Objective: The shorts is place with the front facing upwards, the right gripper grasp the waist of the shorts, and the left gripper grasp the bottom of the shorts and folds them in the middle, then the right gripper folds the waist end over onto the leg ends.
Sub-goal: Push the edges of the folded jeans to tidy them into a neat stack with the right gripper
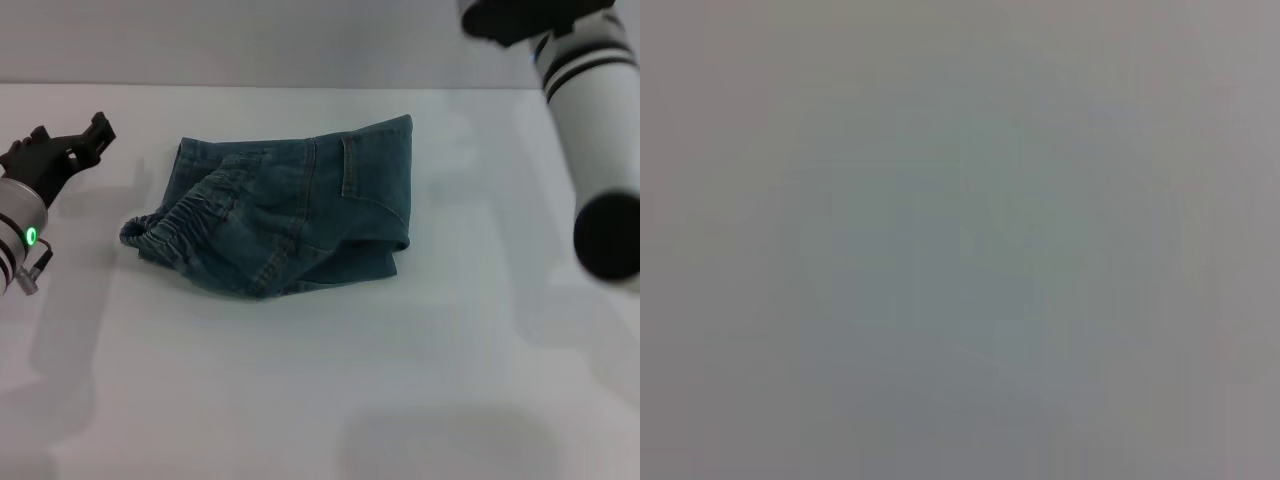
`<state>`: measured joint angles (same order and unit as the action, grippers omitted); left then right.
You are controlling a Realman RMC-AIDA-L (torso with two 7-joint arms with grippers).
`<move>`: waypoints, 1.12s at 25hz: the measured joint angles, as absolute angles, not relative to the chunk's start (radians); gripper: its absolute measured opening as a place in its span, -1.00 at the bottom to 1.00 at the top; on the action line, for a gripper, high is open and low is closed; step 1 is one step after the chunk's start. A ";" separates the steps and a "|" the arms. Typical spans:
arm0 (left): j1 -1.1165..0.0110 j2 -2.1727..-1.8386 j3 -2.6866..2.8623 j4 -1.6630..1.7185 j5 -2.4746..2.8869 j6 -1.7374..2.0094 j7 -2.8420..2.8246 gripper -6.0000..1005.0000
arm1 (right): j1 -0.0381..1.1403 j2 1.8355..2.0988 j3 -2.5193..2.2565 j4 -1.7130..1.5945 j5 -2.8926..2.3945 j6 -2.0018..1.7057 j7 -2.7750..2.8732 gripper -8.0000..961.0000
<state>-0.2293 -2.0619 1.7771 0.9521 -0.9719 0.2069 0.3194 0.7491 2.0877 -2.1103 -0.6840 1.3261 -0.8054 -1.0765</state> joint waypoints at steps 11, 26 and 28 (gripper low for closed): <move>-0.244 -2.064 1.937 0.851 -0.974 0.517 0.284 0.60 | 0.656 2.090 -2.519 -0.501 0.761 -1.082 -0.069 0.08; -0.250 -2.060 2.024 0.782 -0.969 0.644 0.201 0.60 | 0.565 2.086 -2.652 -0.449 0.544 -0.981 0.406 -0.74; -0.250 -2.060 2.029 0.786 -0.969 0.644 0.200 0.60 | 0.566 2.084 -2.653 -0.428 0.525 -0.969 0.464 -0.86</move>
